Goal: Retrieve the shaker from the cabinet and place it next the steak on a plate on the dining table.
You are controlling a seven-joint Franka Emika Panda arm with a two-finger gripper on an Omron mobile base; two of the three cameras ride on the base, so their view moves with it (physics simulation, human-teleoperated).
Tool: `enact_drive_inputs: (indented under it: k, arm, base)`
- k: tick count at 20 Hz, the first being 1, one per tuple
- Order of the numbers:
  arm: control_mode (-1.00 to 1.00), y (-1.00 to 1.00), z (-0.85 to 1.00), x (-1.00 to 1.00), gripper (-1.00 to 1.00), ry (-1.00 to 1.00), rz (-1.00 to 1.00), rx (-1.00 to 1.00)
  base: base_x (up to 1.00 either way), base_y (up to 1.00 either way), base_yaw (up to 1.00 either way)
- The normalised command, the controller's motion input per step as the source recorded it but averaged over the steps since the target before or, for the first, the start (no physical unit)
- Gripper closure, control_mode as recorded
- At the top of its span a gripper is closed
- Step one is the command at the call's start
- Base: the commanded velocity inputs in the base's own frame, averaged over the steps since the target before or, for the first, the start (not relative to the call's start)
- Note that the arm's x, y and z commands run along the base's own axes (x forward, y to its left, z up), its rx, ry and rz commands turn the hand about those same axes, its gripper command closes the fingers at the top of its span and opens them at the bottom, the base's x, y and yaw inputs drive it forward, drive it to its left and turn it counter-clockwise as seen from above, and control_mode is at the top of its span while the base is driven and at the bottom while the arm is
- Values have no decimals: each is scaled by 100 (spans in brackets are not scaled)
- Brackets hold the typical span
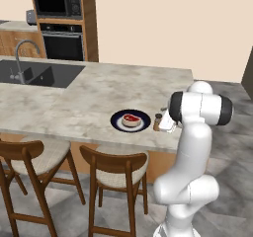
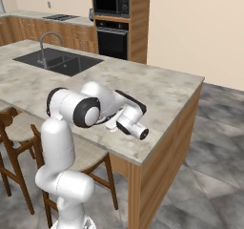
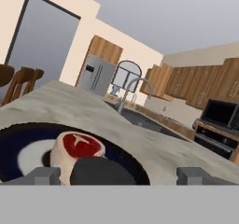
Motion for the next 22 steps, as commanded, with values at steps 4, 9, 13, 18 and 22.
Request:
enact_drive_inputs:
  k: [4, 9, 13, 18, 22]
  arm:
    - [-100, 0, 93, -26, -100, 15, 8, -4]
    - [-100, 1, 91, -61, -100, 21, 15, -15]
    - [-100, 7, 93, -94, -100, 9, 12, -23]
    - [-100, 1, 57, -100, -100, -1, 15, -31]
    - [-100, 4, 10, -100, -100, -12, 9, -32]
  base:
    - [0, 0, 0]
    - [0, 0, 0]
    - [0, 0, 0]
    - [0, 0, 0]
    - [0, 0, 0]
